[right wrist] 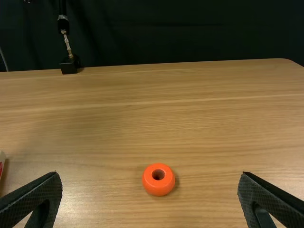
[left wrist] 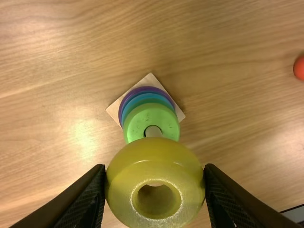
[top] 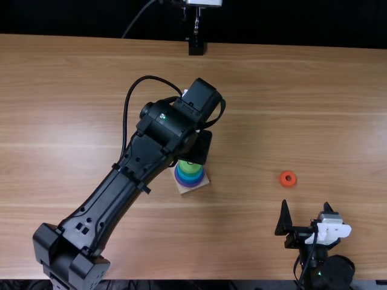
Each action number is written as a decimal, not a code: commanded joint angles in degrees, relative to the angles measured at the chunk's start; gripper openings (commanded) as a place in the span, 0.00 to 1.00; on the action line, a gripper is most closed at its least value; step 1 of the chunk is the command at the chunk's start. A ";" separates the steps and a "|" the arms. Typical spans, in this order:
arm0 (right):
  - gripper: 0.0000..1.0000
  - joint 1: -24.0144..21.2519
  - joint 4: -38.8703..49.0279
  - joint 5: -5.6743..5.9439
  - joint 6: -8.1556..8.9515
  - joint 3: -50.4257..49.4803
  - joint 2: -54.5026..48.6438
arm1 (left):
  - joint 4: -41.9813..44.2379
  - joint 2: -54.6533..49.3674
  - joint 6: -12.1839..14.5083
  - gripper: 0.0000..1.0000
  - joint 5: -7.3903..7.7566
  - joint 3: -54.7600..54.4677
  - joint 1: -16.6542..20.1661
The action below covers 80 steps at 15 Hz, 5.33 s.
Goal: Build the Hanoi tower: stack the rings onto the peg from bottom to top in this color order: purple, dark blue, light blue, dark green, light green, yellow, orange.
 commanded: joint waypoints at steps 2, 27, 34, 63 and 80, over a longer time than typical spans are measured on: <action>1.00 -0.18 -3.88 -0.47 0.01 -3.61 -0.69 | 0.33 1.90 -0.88 0.00 0.22 2.63 -0.84; 1.00 -0.18 -3.88 -0.47 0.01 -3.61 -0.69 | 14.04 -8.29 -0.35 1.00 3.80 -8.44 11.73; 1.00 -0.18 -3.88 -0.47 0.01 -3.61 -0.69 | 39.56 -34.40 3.77 1.00 7.07 -41.23 28.16; 1.00 -0.18 -3.88 -0.47 0.01 -3.61 -0.69 | 50.22 -112.09 14.31 1.00 0.53 -117.43 34.23; 1.00 -0.18 -3.88 -0.47 0.01 -3.61 -0.69 | 50.32 -112.09 14.31 1.00 1.48 -117.43 33.88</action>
